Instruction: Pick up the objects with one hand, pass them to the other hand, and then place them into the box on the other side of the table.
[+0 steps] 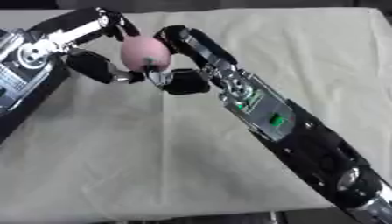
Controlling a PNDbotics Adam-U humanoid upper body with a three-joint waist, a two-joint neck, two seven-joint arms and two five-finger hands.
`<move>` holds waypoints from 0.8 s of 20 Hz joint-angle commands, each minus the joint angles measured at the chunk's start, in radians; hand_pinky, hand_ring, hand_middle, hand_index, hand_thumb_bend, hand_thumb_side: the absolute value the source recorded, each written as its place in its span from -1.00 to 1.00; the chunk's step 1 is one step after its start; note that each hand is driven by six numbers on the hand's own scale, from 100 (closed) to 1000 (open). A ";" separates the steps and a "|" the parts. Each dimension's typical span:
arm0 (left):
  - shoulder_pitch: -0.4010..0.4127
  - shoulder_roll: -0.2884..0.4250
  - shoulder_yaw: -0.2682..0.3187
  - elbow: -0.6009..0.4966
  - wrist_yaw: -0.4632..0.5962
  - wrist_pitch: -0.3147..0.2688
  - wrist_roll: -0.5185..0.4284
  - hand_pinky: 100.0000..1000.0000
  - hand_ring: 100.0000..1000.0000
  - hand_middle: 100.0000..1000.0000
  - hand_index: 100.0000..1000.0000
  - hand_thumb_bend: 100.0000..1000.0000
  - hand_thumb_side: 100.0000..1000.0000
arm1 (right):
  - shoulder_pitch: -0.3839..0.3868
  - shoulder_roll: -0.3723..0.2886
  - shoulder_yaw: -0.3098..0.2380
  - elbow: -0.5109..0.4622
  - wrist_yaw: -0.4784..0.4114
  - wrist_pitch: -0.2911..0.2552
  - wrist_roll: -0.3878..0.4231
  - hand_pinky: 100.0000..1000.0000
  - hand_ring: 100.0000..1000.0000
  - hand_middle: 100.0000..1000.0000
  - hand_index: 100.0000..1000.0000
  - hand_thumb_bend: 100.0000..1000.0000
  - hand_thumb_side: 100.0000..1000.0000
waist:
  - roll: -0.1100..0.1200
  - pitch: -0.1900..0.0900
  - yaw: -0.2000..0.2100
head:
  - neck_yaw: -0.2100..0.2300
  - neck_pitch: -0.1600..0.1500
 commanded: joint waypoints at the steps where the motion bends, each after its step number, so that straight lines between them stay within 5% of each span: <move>1: -0.016 0.030 0.002 -0.045 0.021 0.002 -0.021 0.59 0.40 0.42 0.58 0.13 -0.41 | -0.012 -0.013 -0.006 -0.013 0.009 -0.001 0.002 0.51 0.19 0.24 0.03 -0.92 -1.00 | 0.015 -0.017 0.000 | 0.001 -0.003; 16: -0.011 0.054 -0.008 -0.122 0.056 0.030 -0.052 0.58 0.39 0.41 0.57 0.11 -0.38 | -0.001 -0.020 -0.002 -0.011 0.018 0.000 0.001 0.50 0.18 0.24 0.03 -0.90 -1.00 | 0.015 -0.015 0.002 | -0.002 -0.003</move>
